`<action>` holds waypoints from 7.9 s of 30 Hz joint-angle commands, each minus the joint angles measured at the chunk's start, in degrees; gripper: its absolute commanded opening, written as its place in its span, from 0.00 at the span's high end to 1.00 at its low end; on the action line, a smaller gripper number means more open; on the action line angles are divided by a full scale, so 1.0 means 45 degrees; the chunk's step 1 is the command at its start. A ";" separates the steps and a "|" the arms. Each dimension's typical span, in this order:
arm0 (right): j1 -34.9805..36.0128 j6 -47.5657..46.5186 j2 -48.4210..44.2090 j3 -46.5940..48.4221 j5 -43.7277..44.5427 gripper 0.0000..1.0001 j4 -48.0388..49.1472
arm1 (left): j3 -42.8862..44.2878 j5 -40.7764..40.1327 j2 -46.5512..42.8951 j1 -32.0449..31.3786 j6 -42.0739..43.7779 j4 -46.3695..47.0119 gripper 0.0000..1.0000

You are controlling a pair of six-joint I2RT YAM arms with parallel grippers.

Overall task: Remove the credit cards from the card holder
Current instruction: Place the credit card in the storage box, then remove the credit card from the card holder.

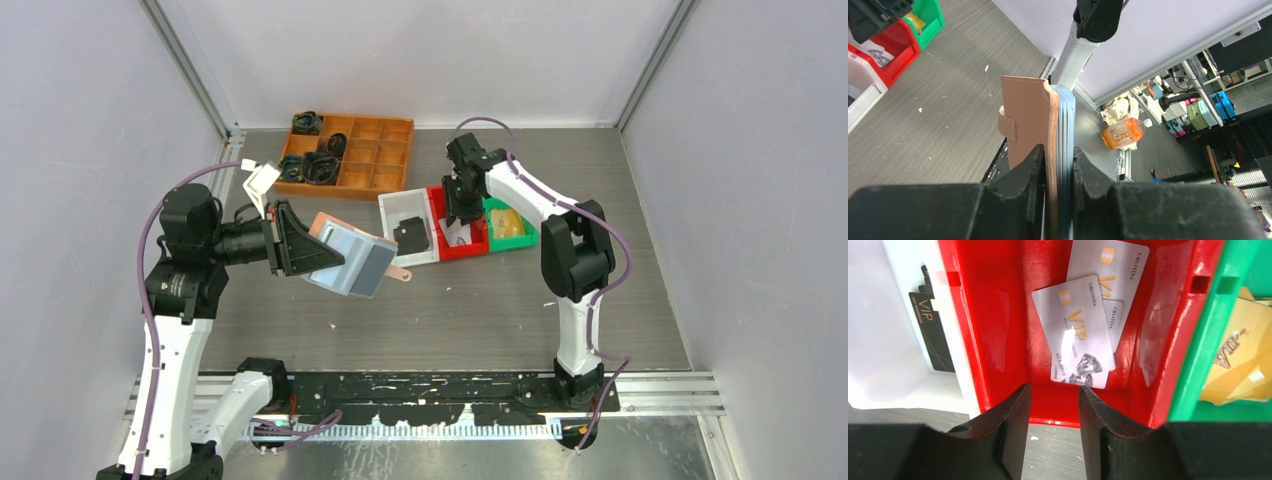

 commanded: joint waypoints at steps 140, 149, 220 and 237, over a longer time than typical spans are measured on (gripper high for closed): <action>0.8534 0.7505 -0.9240 -0.5514 -0.1339 0.99 1.0779 | -0.1509 -0.5943 -0.2885 0.0078 0.7947 -0.1457 0.70; 0.8544 0.7014 -0.9710 -0.5923 -0.2067 0.99 1.1484 | -0.1135 -0.4713 -0.2583 0.0072 0.7628 -0.1981 0.73; 0.6513 0.5227 -1.1305 -0.7626 -0.7250 0.99 1.2560 | -0.0440 0.0255 -0.1310 0.0067 0.1335 -0.1449 0.53; 0.6506 0.4947 -1.1659 -0.7569 -0.7132 0.99 1.2221 | -0.0157 0.0508 -0.1109 0.0079 0.2878 -0.3293 0.64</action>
